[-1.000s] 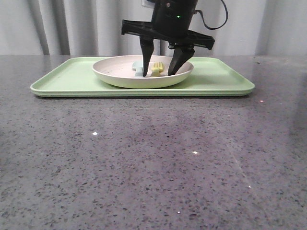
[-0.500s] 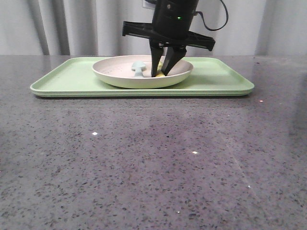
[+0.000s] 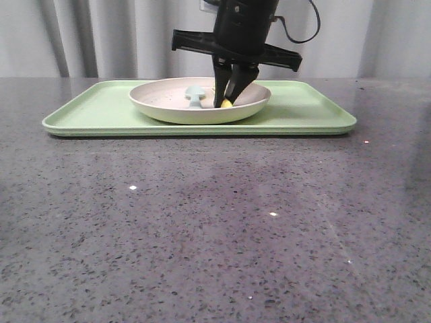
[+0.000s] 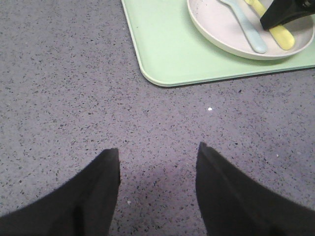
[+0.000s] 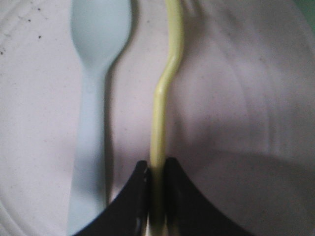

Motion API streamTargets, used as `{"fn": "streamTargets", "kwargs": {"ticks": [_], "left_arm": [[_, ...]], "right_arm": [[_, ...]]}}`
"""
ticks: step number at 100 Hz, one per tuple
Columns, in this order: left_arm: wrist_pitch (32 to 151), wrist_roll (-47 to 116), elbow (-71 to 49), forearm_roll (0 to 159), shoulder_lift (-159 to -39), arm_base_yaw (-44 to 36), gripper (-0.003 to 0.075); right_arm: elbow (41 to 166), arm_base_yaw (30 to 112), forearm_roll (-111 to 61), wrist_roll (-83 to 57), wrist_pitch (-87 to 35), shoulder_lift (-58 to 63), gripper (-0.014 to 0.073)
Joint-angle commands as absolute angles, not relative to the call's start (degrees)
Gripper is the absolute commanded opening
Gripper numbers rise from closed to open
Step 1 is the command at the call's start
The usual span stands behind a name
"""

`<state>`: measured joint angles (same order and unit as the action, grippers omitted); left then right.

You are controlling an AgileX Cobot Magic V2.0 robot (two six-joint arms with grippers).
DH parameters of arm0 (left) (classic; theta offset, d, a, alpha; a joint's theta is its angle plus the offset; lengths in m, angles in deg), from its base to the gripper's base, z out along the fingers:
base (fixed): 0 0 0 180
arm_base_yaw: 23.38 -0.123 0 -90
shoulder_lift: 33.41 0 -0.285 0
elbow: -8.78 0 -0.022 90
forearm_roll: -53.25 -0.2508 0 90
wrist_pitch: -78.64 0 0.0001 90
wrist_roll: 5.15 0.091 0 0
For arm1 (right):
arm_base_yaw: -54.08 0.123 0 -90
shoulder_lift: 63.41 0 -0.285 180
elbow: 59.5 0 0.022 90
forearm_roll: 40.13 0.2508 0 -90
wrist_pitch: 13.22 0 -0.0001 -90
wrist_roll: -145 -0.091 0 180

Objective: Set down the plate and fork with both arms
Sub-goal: 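Close the right gripper on the yellow fork handle and lift, then carry the fork beside the plate and lower it onto the tray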

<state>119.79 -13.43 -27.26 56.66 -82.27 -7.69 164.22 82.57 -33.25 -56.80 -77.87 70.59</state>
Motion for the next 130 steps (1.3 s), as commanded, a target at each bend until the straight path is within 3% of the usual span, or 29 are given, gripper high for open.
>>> {"fn": "streamTargets", "kwargs": {"ticks": [1,70,130], "left_arm": [[116.3,-13.8,-25.6,57.1,-82.2,-7.7,0.0356],[116.2,-13.8,-25.6,57.1,-82.2,-7.7,0.0356],[116.2,-13.8,-25.6,57.1,-82.2,-7.7,0.0356]], "right_arm": [[166.9,82.1,-33.3,-56.7,-77.3,65.5,0.0021],[170.5,75.4,-44.0,-54.9,-90.3,57.5,0.0021],[168.6,75.1,-45.0,-53.1,-90.3,59.7,0.0021]]}}
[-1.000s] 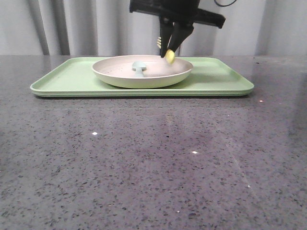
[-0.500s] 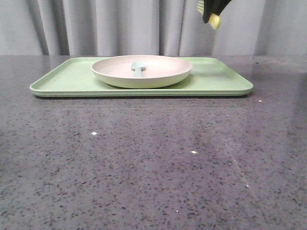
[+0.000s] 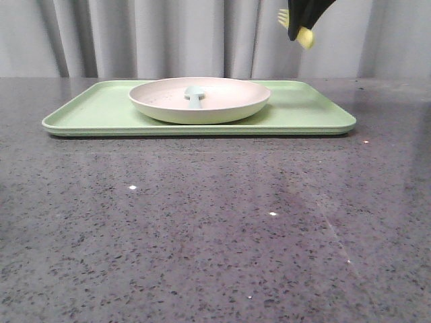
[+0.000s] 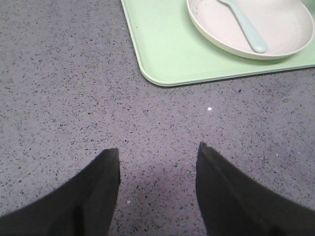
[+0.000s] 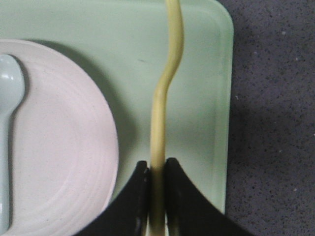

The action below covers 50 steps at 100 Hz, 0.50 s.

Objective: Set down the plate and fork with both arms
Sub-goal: 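Carry the fork beside the plate and lower it onto the tray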

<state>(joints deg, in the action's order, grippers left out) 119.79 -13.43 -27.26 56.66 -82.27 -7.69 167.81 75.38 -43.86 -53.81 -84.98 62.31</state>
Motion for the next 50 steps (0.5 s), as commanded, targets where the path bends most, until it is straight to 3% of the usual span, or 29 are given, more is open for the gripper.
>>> {"fn": "streamTargets", "kwargs": {"ticks": [1,50], "left_arm": [[116.2,-13.8,-25.6,57.1,-82.2,-7.7,0.0356],[116.3,-13.8,-25.6,57.1,-82.2,-7.7,0.0356]], "right_arm": [[168.5,75.1,-45.0,-53.1,-90.3,59.8,0.0021],[168.4,75.1,-44.8,-53.1,-90.3,64.0,0.0021]]}}
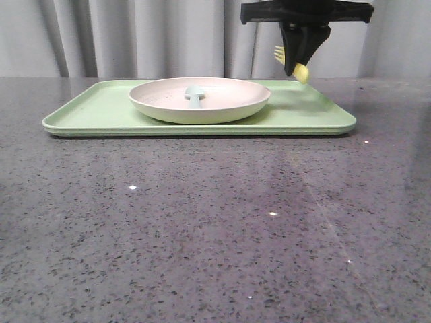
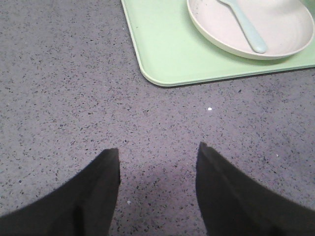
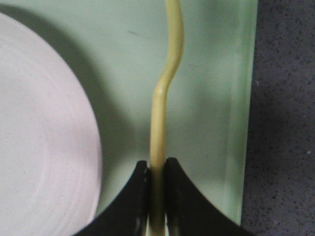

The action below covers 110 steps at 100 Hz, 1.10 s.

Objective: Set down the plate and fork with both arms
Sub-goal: 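Carry the fork beside the plate and lower it onto the tray, then open the right gripper and raise it away from the fork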

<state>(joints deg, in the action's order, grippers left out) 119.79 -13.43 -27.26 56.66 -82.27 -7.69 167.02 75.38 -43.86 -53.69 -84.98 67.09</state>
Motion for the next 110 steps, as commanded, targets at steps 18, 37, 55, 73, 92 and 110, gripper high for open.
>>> {"fn": "streamTargets", "kwargs": {"ticks": [18,37,55,73,92,110], "left_arm": [[116.3,-13.8,-25.6,57.1,-82.2,-7.7,0.0356],[116.3,-13.8,-25.6,57.1,-82.2,-7.7,0.0356],[116.3,-13.8,-25.6,57.1,-82.2,-7.7,0.0356],[116.3,-13.8,-25.6,57.1,-82.2,-7.7,0.0356],[116.3,-13.8,-25.6,57.1,-82.2,-7.7,0.0356],[116.3,-13.8,-25.6,57.1,-82.2,-7.7,0.0356]], "right_arm": [[168.4,75.0,-44.8,-53.0,-90.3,64.5,0.0021],[168.4,75.0,-44.7,-53.0,-90.3,65.7,0.0021],[168.4,75.0,-44.7,-52.7,-90.3,66.6,0.0021],[168.4,75.0,-44.6,-52.7,-90.3,66.9,0.003],[168.4,74.9,-44.6,-52.6,-90.3,66.9,0.0132],[168.4,74.9,-44.7,-52.6,-90.3,66.9,0.0207]]}}
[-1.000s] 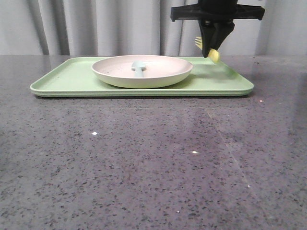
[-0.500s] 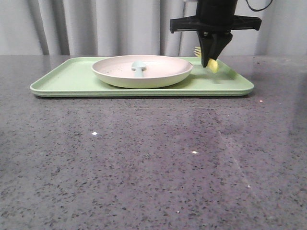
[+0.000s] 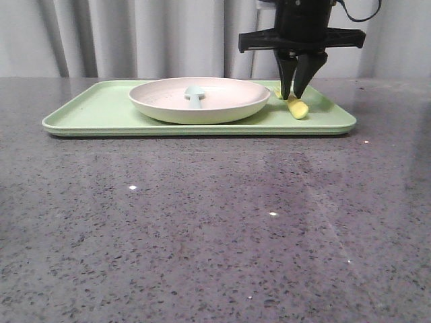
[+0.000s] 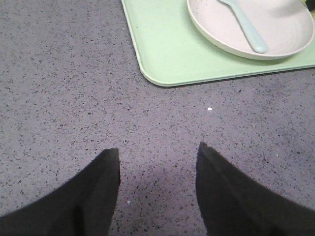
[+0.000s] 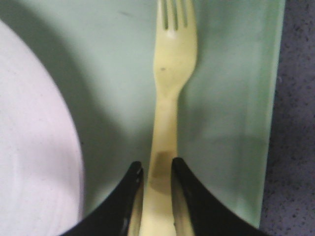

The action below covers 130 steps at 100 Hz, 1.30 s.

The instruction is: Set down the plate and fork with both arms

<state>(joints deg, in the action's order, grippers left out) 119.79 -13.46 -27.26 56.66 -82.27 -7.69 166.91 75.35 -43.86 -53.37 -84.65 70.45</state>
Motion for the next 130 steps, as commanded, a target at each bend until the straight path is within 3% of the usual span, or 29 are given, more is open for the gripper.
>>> {"fn": "streamTargets", "kwargs": {"ticks": [1,50,115,130], "left_arm": [[116.3,-13.8,-25.6,57.1,-82.2,-7.7,0.0356],[116.1,-13.8,-25.6,57.1,-82.2,-7.7,0.0356],[114.4,-13.8,-25.6,57.1,-82.2,-7.7,0.0356],[114.1,-13.9,-25.6,57.1,-82.2,-7.7,0.0356]], "right_arm": [[168.4,74.9,-44.7,-52.6,-90.3,66.9,0.0207],[168.4,74.9,-45.3,-52.6,-90.3,63.8,0.0206],[167.4,76.9,-47.8,-52.3,-90.3,48.9,0.0202],[162.7,77.0,-48.0,-51.9,-89.8,43.2,0.0124]]}}
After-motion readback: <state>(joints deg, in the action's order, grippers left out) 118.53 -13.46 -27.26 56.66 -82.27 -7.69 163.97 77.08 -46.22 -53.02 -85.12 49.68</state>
